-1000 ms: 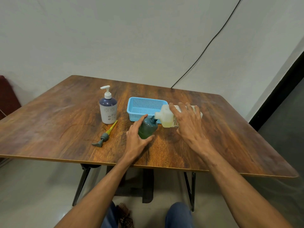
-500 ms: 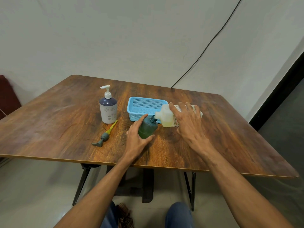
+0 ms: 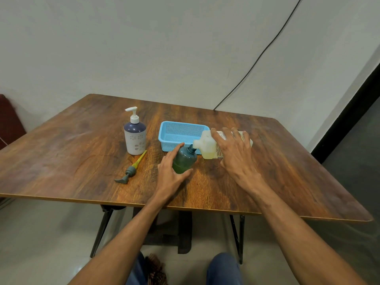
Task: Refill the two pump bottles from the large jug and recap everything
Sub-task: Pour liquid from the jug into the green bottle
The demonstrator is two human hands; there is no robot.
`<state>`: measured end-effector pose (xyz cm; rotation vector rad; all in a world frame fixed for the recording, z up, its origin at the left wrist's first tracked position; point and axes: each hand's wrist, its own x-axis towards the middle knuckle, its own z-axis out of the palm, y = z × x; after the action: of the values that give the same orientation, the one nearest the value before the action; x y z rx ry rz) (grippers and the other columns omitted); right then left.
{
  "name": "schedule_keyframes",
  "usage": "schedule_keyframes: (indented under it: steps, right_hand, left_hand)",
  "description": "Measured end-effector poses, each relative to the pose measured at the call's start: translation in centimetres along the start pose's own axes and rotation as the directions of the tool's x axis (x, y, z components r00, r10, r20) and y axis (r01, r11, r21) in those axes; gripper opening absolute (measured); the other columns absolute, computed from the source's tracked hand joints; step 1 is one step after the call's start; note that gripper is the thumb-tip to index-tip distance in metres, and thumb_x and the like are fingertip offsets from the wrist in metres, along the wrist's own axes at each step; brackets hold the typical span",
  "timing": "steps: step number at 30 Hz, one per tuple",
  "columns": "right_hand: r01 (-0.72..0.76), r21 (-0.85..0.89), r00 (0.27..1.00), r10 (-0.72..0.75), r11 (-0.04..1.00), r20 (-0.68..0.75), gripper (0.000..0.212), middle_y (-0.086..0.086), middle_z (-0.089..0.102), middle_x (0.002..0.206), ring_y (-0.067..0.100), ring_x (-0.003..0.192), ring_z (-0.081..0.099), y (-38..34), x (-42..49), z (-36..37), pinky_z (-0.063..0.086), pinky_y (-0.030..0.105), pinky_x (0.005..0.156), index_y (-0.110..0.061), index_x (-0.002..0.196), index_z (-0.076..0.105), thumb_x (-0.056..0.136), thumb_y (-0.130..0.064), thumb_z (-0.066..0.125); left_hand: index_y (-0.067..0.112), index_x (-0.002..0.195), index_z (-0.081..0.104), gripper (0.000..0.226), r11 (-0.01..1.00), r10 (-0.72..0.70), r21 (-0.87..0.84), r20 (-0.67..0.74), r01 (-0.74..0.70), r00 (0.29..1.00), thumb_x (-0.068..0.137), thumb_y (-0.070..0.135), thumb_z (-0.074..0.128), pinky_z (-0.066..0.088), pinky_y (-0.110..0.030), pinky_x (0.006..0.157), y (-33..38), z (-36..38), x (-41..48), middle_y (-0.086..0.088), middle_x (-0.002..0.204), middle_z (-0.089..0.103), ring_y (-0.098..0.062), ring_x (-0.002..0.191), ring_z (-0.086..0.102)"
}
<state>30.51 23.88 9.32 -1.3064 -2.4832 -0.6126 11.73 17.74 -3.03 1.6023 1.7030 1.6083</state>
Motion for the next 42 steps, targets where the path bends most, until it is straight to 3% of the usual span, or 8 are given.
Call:
schedule_keyframes:
  steps: [14,18,22,26,29,34,37,42]
  right_hand:
    - [-0.007,0.028,1.0,0.007,1.0,-0.007,0.101,0.015,0.048,0.146,0.04,0.135,0.043,0.1,0.0,0.8,0.034,0.06,0.107,-0.024,0.15,0.033,0.065,-0.018,0.088]
    - [-0.047,0.133,0.999,0.048,0.99,-0.004,0.099,0.014,0.046,0.149,0.038,0.137,0.042,-0.5,-0.5,1.3,0.034,0.056,0.109,-0.023,0.152,0.033,0.069,-0.017,0.087]
    - [-0.077,0.327,0.995,0.093,0.942,-0.032,0.095,0.01,0.053,0.142,0.031,0.129,0.052,-1.1,-1.1,2.5,0.046,0.051,0.102,-0.021,0.15,0.037,0.069,-0.021,0.087]
    - [-0.175,0.606,0.972,0.236,0.776,-0.022,0.095,0.003,0.059,0.13,0.022,0.114,0.058,-1.3,-1.5,4.0,0.056,0.038,0.084,-0.023,0.144,0.043,0.062,-0.025,0.091]
    - [-0.239,0.756,0.936,0.352,0.61,0.012,0.088,0.0,0.061,0.119,0.019,0.105,0.059,-1.2,-2.0,4.8,0.056,0.029,0.072,-0.021,0.135,0.048,0.06,-0.024,0.093]
    - [-0.282,0.895,0.885,0.453,0.346,0.104,0.081,-0.003,0.06,0.117,0.012,0.103,0.061,-1.2,-2.8,6.2,0.056,0.025,0.076,-0.017,0.132,0.049,0.063,-0.014,0.092]
    - [-0.253,0.929,0.868,0.487,0.27,0.095,0.081,-0.004,0.063,0.115,0.008,0.101,0.063,-1.4,-3.4,6.9,0.052,0.013,0.066,-0.018,0.131,0.05,0.062,-0.013,0.093]
    - [-0.222,0.967,0.854,0.504,0.127,0.13,0.083,-0.019,0.058,0.118,-0.014,0.106,0.057,-1.8,-4.2,7.3,0.051,0.007,0.074,-0.022,0.136,0.045,0.068,-0.011,0.092]
  left_hand:
    - [0.061,0.145,0.031,0.086,1.0,0.003,0.0,-0.021,-0.003,1.0,0.071,0.054,0.075,0.041,-0.054,0.113,0.5,-0.2,-0.1,0.049,0.137,0.033,0.001,0.134,0.042]
    - [0.062,0.144,0.032,0.087,1.0,-0.015,-0.017,-0.041,0.015,0.999,0.073,0.048,0.079,0.043,-0.052,0.113,0.6,-0.2,-0.2,0.033,0.142,0.041,-0.003,0.135,0.044]
    - [0.046,0.148,0.037,0.089,0.999,-0.029,-0.037,-0.07,0.027,0.997,0.076,0.03,0.086,0.047,-0.043,0.112,0.5,-0.3,-0.2,0.017,0.146,0.047,-0.002,0.135,0.047]
    - [0.029,0.151,0.042,0.088,0.996,-0.073,-0.065,-0.109,0.066,0.991,0.076,0.032,0.088,0.046,-0.043,0.114,0.6,-0.4,-0.3,0.008,0.15,0.051,-0.006,0.137,0.048]
    - [0.029,0.146,0.045,0.085,0.994,-0.093,-0.068,-0.13,0.084,0.987,0.074,0.036,0.09,0.044,-0.046,0.114,1.0,-0.6,-0.4,0.017,0.141,0.052,-0.002,0.133,0.049]
    - [0.039,0.141,0.041,0.083,0.991,-0.112,-0.086,-0.154,0.1,0.982,0.074,0.034,0.09,0.044,-0.049,0.113,1.7,-0.9,-0.5,0.016,0.139,0.052,-0.007,0.132,0.051]
    - [0.033,0.143,0.042,0.083,0.991,-0.116,-0.088,-0.148,0.104,0.982,0.075,0.03,0.09,0.045,-0.048,0.113,1.9,-0.9,-0.6,0.01,0.142,0.053,-0.009,0.133,0.051]
    - [0.032,0.144,0.041,0.084,0.992,-0.121,-0.059,-0.137,0.114,0.983,0.075,0.027,0.089,0.045,-0.043,0.113,2.5,-1.0,-0.9,0.006,0.145,0.053,-0.009,0.132,0.051]
